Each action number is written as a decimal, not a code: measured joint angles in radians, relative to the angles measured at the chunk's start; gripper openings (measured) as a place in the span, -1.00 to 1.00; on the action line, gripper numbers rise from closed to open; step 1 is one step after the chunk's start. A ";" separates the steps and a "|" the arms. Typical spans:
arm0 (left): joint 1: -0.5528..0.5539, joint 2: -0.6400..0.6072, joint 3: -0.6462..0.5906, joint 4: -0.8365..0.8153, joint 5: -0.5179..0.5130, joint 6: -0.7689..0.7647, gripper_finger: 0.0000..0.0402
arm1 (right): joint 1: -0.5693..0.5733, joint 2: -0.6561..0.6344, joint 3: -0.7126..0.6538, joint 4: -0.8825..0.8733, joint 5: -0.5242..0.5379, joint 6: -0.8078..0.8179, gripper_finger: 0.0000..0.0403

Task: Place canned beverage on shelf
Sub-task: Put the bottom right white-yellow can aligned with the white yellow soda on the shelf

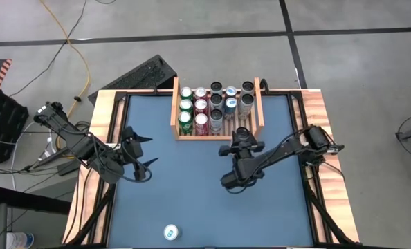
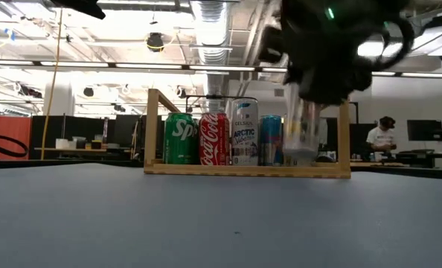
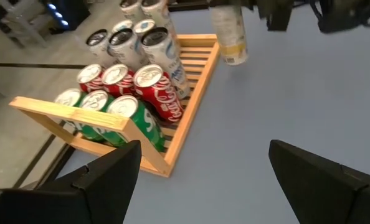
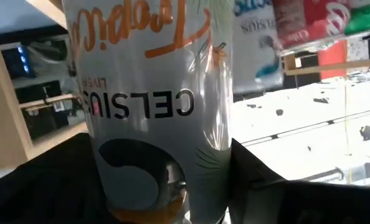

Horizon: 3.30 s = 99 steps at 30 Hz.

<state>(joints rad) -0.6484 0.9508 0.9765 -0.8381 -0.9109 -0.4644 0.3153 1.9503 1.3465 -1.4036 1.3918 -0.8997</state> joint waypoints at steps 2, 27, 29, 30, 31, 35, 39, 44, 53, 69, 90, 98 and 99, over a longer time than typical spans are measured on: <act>0.000 0.000 0.000 0.002 -0.018 0.000 0.70 | 0.007 0.001 -0.055 0.015 0.014 0.001 -0.77; 0.000 0.000 0.000 0.002 -0.021 0.000 0.70 | 0.058 0.001 -0.160 0.220 -0.162 0.120 -0.08; 0.000 0.000 0.000 0.002 -0.021 0.000 0.70 | 0.069 0.001 -0.160 0.225 -0.175 0.142 0.05; 0.000 0.000 0.000 0.002 -0.021 0.000 0.70 | 0.074 0.001 -0.160 0.227 -0.175 0.154 0.11; 0.000 0.000 0.000 0.002 -0.021 0.000 0.70 | 0.078 0.001 -0.160 0.228 -0.174 0.169 0.17; 0.000 0.000 0.000 0.002 -0.021 0.000 0.70 | 0.098 0.001 -0.160 0.231 -0.173 0.237 0.33; 0.000 0.000 0.000 0.002 -0.021 0.000 0.70 | 0.120 0.001 -0.150 0.232 -0.170 0.310 0.38; 0.000 0.000 0.000 0.002 -0.020 0.000 0.70 | 0.151 0.001 -0.101 0.227 -0.167 0.495 0.39; 0.000 0.000 0.000 -0.001 -0.020 0.005 0.70 | 0.191 0.002 0.030 0.144 -0.349 1.128 0.39; 0.000 0.000 0.000 -0.002 -0.020 0.015 0.70 | 0.006 -0.023 0.437 -0.169 -0.665 1.760 0.39; 0.000 0.000 0.000 -0.011 -0.002 0.042 0.70 | -0.223 -0.068 0.436 -0.165 -0.940 1.743 0.39; 0.000 0.000 0.000 -0.011 0.060 0.061 0.70 | -0.261 -0.145 0.222 -0.161 -0.983 1.835 0.39; 0.000 0.000 0.000 -0.011 0.060 0.061 0.70 | -0.264 -0.154 0.202 -0.163 -0.988 1.842 0.39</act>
<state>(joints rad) -0.6483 0.9504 0.9764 -0.8488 -0.8513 -0.4034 0.0509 1.7961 1.5485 -1.5665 0.4041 0.9424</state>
